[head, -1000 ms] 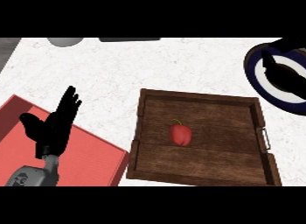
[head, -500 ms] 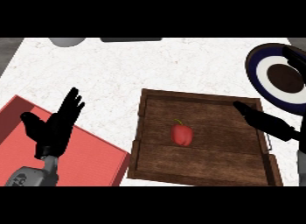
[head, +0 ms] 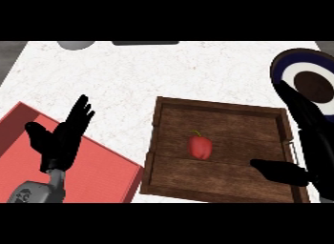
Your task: Pick the bell pepper from the tray and place it in the plate
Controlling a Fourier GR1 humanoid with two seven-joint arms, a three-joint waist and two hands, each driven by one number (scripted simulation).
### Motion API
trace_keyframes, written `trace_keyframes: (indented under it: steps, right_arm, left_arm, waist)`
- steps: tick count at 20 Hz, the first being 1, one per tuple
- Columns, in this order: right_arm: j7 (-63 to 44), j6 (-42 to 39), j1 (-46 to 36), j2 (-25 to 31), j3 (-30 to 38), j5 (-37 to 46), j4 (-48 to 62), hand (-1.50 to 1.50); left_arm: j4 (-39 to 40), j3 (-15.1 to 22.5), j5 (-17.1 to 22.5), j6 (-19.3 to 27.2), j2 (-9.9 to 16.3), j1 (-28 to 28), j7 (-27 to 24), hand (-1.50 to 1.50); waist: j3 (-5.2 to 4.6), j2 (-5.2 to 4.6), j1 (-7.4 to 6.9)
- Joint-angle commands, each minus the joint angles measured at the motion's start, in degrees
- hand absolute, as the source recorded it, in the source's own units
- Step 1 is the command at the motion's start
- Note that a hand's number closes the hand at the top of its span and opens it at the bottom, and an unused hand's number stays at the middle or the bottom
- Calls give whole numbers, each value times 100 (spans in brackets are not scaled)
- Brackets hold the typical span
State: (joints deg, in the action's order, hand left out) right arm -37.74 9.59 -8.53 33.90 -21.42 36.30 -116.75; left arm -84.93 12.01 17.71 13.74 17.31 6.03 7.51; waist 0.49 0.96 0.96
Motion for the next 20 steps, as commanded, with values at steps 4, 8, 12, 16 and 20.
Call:
trace_keyframes:
  steps: [4, 8, 12, 16, 20]
  right_arm:
    - [-2017, -1410, -572, -272, -858, 589, -482, -150]
    - [-2681, -1859, -1107, -864, -1262, 757, -106, -150]
    - [-2939, -1919, -1360, -1318, -1519, 1252, 397, -150]
    - [-2961, -1906, -1255, -1718, -1596, 1325, 1015, -150]
    - [-2962, -1893, -1193, -2188, -1665, 1371, 1240, -150]
  left_arm:
    - [489, 447, -105, -52, -354, -489, 104, 0]
    - [581, 406, -114, -100, -375, -441, 123, 0]
    - [408, 195, 11, -266, -136, -336, 399, 0]
    - [624, 156, -14, -265, -279, -256, 255, 0]
    - [402, 226, -59, -349, -220, -537, 283, 0]
  waist:
    - [-87, -84, -104]
    - [-78, -112, -196]
    - [-63, -98, -191]
    - [-62, -125, -145]
    - [-56, -104, -162]
